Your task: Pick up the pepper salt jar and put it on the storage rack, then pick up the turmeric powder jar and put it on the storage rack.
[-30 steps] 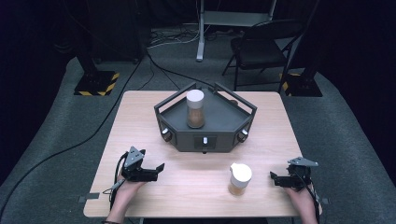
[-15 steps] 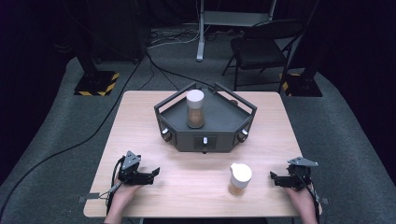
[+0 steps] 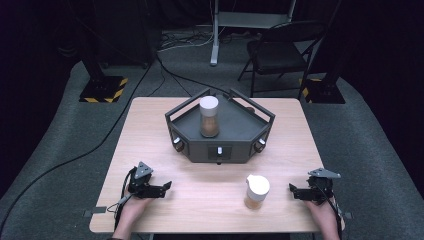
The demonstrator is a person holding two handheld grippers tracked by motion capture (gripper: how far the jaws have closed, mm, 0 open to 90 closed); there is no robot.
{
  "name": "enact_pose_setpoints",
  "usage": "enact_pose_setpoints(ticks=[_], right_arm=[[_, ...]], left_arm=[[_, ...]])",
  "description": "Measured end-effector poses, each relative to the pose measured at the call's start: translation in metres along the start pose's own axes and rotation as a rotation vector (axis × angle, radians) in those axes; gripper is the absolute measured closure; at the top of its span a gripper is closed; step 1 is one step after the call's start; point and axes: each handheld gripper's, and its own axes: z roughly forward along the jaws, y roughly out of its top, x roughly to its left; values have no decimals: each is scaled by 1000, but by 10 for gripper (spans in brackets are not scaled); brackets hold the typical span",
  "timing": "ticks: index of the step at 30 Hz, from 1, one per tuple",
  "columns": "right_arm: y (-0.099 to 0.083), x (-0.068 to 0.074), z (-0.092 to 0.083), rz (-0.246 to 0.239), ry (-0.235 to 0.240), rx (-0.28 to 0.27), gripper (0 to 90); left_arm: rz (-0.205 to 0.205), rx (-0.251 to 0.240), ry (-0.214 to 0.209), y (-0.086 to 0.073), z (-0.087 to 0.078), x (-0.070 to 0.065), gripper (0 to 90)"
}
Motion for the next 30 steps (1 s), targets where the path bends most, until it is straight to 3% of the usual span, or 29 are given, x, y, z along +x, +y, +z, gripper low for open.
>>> enact_pose_setpoints(ticks=[9,17,23,30], right_arm=[[0,1,0,5,-4,0,0],[0,1,0,4,-5,0,0],[0,1,0,3,-4,1,0],[0,1,0,3,-4,0,0]], left_arm=[[-64,52,19,10,6,1,12],[-43,63,37,12,7,-4,11],[12,92,76,17,11,-15,10],[12,92,75,17,11,-14,8]])
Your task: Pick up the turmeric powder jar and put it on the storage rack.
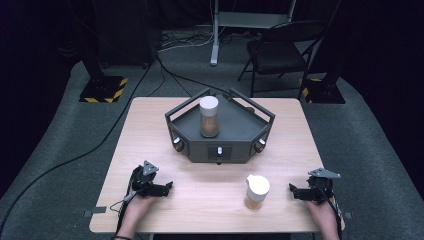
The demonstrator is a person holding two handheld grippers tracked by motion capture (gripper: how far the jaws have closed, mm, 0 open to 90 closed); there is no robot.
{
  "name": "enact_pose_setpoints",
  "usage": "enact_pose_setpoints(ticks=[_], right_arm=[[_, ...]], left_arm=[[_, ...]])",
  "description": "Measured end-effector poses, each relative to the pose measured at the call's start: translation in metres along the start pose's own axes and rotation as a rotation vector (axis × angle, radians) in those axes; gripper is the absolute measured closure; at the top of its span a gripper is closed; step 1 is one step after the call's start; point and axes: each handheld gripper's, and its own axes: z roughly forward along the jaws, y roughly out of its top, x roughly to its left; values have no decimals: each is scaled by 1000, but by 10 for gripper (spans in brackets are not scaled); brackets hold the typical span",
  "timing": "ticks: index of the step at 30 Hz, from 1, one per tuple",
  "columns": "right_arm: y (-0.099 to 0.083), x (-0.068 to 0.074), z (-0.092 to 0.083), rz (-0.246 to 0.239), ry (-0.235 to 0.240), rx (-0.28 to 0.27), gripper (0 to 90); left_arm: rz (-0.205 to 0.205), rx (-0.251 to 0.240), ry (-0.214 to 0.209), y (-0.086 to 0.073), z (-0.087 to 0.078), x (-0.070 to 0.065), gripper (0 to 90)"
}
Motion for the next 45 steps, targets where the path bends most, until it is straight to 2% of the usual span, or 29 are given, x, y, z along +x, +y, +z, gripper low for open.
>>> enact_pose_setpoints(ticks=[18,27,31,45], right_arm=[[-2,-1,-1,5,5,-7,10],[-4,-8,-6,59,37,-18,28],[-7,-7,-15,73,53,-50,29],[-20,10,-46,33,104,-104,29]], left_arm=[[2,0,-2,0,0,1,8],[2,0,-3,0,0,1,7],[3,0,-3,0,0,1,7],[4,0,-5,1,1,1,6]])
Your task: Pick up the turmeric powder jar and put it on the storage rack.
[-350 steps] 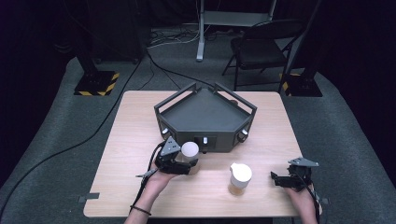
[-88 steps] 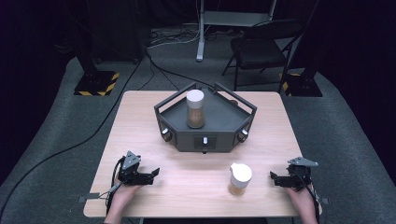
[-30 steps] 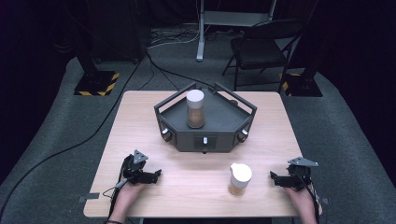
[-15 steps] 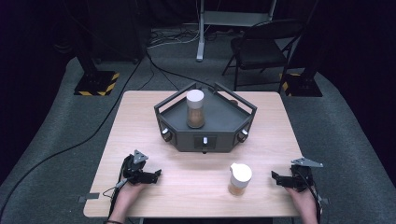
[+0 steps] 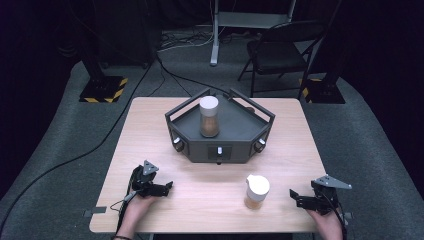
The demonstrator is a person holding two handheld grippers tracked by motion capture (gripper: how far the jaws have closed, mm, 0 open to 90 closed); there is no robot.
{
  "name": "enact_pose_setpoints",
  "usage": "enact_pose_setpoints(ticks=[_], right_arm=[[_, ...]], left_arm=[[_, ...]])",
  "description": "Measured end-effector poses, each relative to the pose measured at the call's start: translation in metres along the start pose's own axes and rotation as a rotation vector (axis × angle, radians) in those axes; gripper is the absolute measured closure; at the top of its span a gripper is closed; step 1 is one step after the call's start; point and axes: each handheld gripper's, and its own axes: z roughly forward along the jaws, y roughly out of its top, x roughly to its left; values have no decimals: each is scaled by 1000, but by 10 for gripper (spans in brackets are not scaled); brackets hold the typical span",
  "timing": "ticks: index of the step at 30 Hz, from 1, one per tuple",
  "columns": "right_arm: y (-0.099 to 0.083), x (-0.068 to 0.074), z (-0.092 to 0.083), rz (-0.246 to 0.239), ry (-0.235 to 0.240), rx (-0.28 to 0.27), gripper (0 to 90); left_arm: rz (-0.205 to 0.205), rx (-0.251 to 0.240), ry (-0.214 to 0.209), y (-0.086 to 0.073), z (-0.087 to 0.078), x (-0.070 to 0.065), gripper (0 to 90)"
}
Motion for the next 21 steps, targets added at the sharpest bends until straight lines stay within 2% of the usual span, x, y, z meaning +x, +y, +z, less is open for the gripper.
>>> enact_pose_setpoints(ticks=[21], right_arm=[[-6,27,-21,-51,129,-69,29]], left_arm=[[0,0,0,0,0,0,6]])
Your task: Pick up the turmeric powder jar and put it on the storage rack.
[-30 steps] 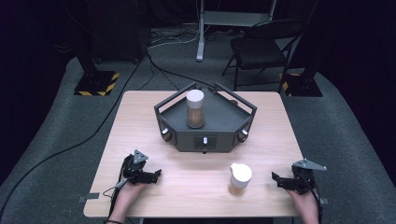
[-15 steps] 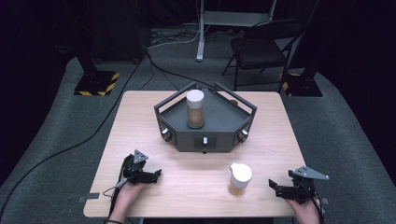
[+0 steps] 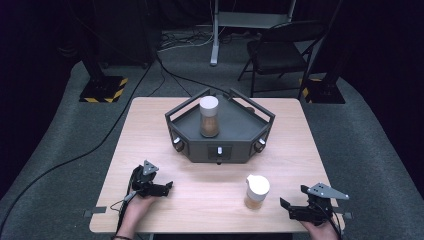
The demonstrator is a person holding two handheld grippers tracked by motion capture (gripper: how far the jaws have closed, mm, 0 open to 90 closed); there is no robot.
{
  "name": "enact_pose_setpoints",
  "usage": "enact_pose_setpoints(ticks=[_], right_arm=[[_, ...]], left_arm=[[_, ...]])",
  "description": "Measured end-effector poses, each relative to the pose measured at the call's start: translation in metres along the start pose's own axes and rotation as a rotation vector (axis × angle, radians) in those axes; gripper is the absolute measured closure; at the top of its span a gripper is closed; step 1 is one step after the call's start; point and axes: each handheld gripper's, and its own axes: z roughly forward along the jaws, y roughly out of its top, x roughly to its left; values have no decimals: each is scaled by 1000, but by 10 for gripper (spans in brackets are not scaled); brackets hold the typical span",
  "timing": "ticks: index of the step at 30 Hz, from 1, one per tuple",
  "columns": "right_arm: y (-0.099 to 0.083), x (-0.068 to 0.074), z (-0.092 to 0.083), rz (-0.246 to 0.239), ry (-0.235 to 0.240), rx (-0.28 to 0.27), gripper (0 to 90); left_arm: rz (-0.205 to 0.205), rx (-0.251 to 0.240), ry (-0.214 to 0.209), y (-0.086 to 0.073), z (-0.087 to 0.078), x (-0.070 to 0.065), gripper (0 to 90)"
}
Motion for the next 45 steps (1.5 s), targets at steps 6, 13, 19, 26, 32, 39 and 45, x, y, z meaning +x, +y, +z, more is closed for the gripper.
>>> enact_pose_setpoints(ticks=[6,13,19,26,32,39,45], right_arm=[[1,5,0,-8,45,-15,29],[4,12,1,-33,79,-28,31],[9,18,4,-54,104,-30,33],[14,21,12,-69,134,-38,41],[17,23,18,-80,149,-40,49],[20,26,25,-93,161,-39,62],[23,28,32,-112,179,-47,93]], left_arm=[[0,0,0,0,0,0,6],[0,0,0,0,0,0,6],[0,0,0,0,0,0,6],[0,0,0,0,0,0,6],[0,0,0,0,0,0,6],[0,0,0,0,0,0,6],[0,0,0,0,0,0,6]])
